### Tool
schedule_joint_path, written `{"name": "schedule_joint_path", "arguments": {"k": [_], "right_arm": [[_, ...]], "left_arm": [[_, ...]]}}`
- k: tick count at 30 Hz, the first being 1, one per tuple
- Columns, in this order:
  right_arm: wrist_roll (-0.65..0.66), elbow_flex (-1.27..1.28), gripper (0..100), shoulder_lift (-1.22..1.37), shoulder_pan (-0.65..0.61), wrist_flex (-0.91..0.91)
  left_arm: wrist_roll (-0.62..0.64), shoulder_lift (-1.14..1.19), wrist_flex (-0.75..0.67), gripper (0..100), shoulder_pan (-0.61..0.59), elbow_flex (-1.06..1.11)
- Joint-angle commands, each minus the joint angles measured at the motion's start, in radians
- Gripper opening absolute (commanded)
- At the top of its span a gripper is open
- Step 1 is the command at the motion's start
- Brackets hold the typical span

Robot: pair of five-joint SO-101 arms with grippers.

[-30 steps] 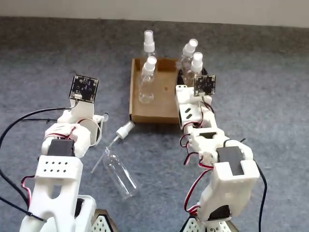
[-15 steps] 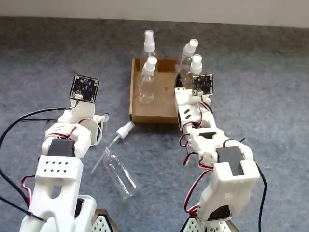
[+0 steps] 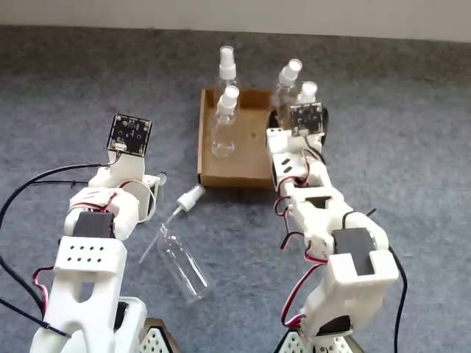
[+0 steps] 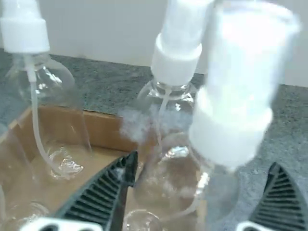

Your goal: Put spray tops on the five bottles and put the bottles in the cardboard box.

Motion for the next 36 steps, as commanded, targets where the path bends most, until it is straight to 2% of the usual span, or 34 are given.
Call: {"name": "schedule_joint_path", "arguments": {"k": [1, 16, 26, 30, 36], "right_arm": [[-0.017, -0.071, 34.1, -0.099, 0.005, 0.077], [0.028, -0.073, 34.0, -0.213, 0.007, 0.242], [0.023, -0.07, 34.0, -0.217, 0.025, 0.265], [0.021, -0.139, 34.0, -0.231, 0.028, 0.486], [-0.003, -0.354, 33.9, -0.277, 0.013, 0.958]], "left_arm": [[0.006, -0.01, -0.015, 20, 0.016, -0.004], [0.006, -0.01, -0.014, 20, 0.016, -0.004], [0.006, -0.01, -0.014, 20, 0.016, -0.004], [0.006, -0.01, -0.014, 20, 0.016, -0.004], [0.006, -0.01, -0.015, 20, 0.016, -0.004]]}}
